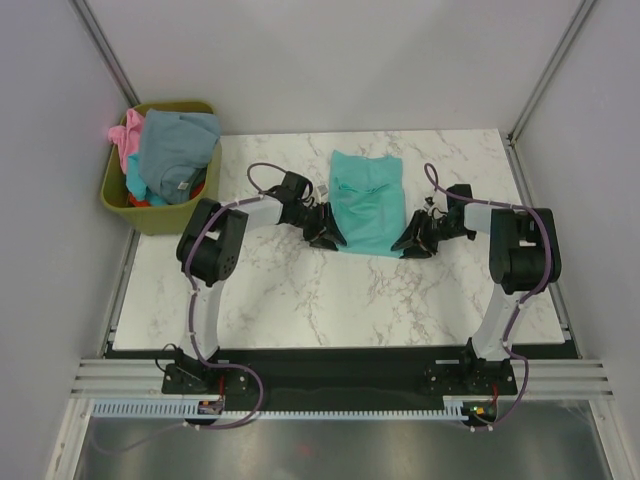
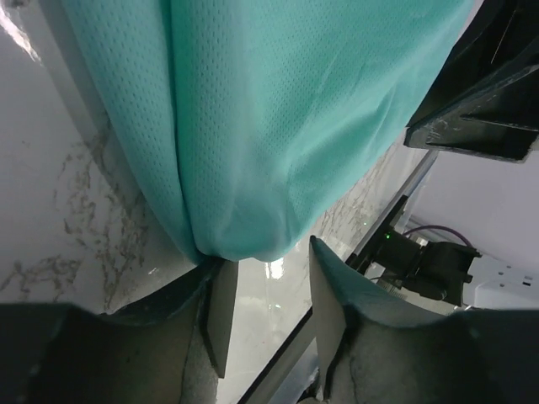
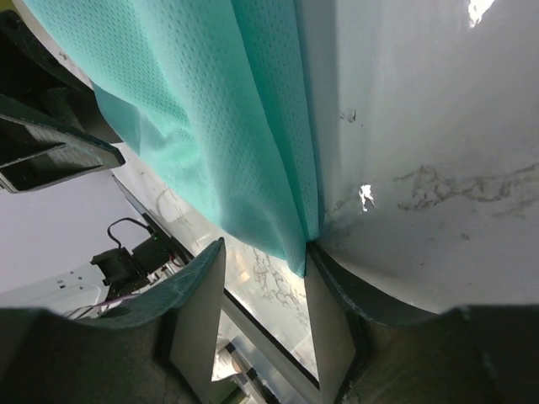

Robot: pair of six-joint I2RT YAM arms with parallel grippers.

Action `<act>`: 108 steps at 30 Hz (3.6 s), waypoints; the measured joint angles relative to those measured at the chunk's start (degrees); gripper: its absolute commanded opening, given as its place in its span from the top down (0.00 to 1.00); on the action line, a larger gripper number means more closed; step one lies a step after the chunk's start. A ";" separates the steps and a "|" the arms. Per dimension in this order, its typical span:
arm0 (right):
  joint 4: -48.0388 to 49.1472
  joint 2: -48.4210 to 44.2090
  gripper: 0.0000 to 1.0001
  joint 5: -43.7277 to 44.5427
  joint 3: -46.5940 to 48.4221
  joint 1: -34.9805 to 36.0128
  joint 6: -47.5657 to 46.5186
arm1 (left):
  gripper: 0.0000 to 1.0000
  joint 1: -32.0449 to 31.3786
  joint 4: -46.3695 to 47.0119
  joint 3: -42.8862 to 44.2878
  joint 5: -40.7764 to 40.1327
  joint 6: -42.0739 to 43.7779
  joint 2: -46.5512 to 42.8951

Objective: Fold and stack the t-shirts
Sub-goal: Fold the tshirt

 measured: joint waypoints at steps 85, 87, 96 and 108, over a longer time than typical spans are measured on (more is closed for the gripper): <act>2.64 -13.07 1.00 3.48 -4.20 0.02 -1.51 | 0.39 -4.17 -9.55 3.32 -15.41 7.74 -3.50; 2.64 -13.05 1.00 3.48 -4.20 0.02 -1.51 | 0.39 -4.87 -9.55 3.32 -15.30 7.72 -3.48; 2.67 -12.22 1.00 3.48 -3.82 0.02 -1.55 | 0.39 -5.90 -8.98 2.45 -13.73 7.72 -3.45; 2.64 -11.93 1.00 3.89 -2.99 0.02 -2.60 | 0.39 -5.90 -8.68 1.14 -13.70 7.72 -4.39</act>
